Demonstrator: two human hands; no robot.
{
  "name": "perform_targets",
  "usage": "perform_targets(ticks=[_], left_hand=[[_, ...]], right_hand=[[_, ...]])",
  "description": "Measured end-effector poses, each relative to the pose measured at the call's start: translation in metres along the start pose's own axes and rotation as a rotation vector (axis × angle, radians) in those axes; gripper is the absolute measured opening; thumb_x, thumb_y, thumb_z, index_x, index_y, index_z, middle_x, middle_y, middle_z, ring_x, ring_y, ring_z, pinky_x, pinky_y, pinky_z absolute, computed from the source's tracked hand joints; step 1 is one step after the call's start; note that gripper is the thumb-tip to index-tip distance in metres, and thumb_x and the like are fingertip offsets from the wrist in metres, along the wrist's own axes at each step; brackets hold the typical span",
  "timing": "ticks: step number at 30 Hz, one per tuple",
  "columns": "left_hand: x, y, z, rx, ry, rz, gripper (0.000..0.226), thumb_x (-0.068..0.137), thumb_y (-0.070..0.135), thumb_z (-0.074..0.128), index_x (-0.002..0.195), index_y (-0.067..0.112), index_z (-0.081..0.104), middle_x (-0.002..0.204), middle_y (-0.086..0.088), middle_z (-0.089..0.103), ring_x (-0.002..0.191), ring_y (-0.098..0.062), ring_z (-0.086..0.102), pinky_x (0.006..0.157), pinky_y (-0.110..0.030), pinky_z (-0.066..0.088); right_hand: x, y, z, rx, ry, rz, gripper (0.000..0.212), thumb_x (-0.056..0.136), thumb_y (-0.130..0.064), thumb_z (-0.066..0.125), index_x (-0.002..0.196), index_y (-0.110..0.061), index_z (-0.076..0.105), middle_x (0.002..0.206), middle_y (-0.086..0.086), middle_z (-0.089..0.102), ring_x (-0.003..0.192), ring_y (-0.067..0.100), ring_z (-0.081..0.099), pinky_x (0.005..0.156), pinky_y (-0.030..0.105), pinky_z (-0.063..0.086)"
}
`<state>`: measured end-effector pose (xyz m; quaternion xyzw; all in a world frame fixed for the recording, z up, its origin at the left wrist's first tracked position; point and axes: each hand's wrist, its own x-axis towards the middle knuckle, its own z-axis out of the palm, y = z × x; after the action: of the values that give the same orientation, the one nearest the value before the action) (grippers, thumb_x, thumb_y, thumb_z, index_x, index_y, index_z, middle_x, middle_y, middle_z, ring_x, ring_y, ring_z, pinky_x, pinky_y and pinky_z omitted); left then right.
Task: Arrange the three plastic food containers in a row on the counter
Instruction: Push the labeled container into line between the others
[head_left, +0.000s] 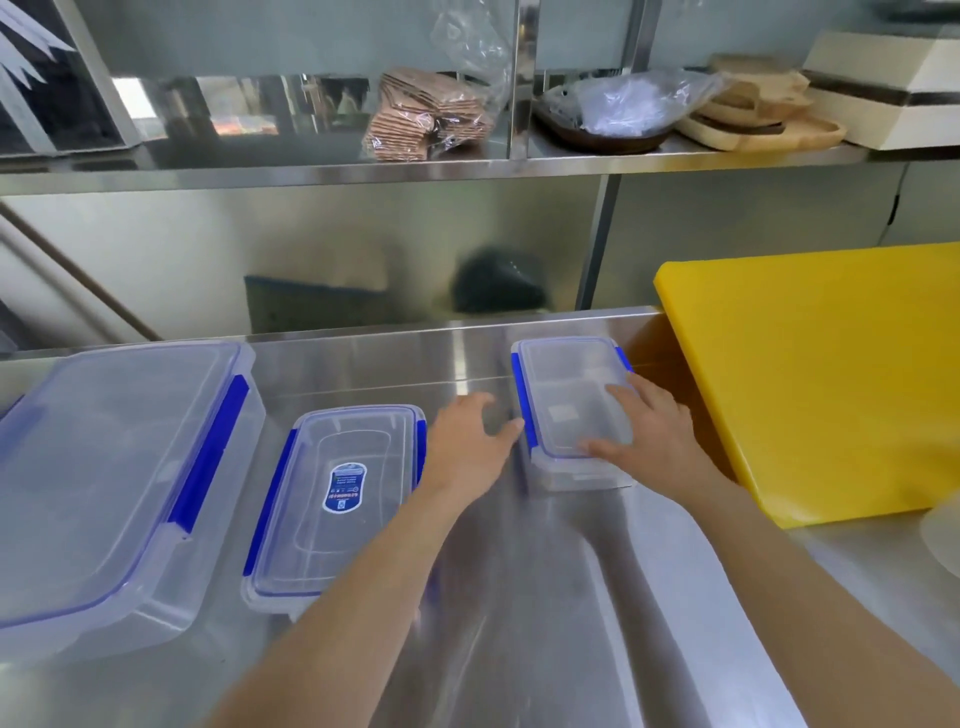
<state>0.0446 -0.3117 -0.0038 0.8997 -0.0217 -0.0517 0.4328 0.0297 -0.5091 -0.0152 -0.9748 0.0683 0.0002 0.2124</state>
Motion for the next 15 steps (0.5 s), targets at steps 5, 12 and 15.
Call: perform_targets(ticks=[5,12,15], left_hand=[[-0.018,-0.051,-0.085,0.067,0.264,-0.189,0.046,0.092,0.036,0.055,0.132,0.016,0.049,0.138,-0.009,0.054,0.122,-0.030,0.054,0.104,-0.044,0.045],[-0.066,-0.120,-0.124,-0.027,-0.014,-0.530,0.016,0.091,0.029,0.057,0.100,0.016,0.052,0.086,0.000,0.060,0.079,-0.016,0.057,0.070,-0.028,0.044],[-0.067,-0.132,-0.118,-0.117,-0.018,-0.458,0.028,0.091,0.032,0.057,0.113,0.014,0.058,0.101,-0.003,0.067,0.090,-0.019,0.061,0.080,-0.030,0.046]], right_hand=[[-0.044,-0.079,0.031,0.041,-0.298,-0.389,0.092,0.075,-0.061,0.063,0.149,-0.027,0.020,0.162,-0.004,0.007,0.146,0.019,0.016,0.116,0.036,0.021],[-0.066,-0.132,0.085,-0.259,-0.402,-0.654,0.104,0.064,-0.085,0.033,0.150,-0.034,0.006,0.162,0.003,-0.010,0.148,0.023,-0.008,0.117,0.039,0.003],[-0.059,-0.132,0.087,-0.287,-0.368,-0.644,0.110,0.052,-0.084,0.010,0.150,-0.034,0.006,0.162,0.001,-0.007,0.149,0.021,-0.008,0.117,0.035,0.003]])
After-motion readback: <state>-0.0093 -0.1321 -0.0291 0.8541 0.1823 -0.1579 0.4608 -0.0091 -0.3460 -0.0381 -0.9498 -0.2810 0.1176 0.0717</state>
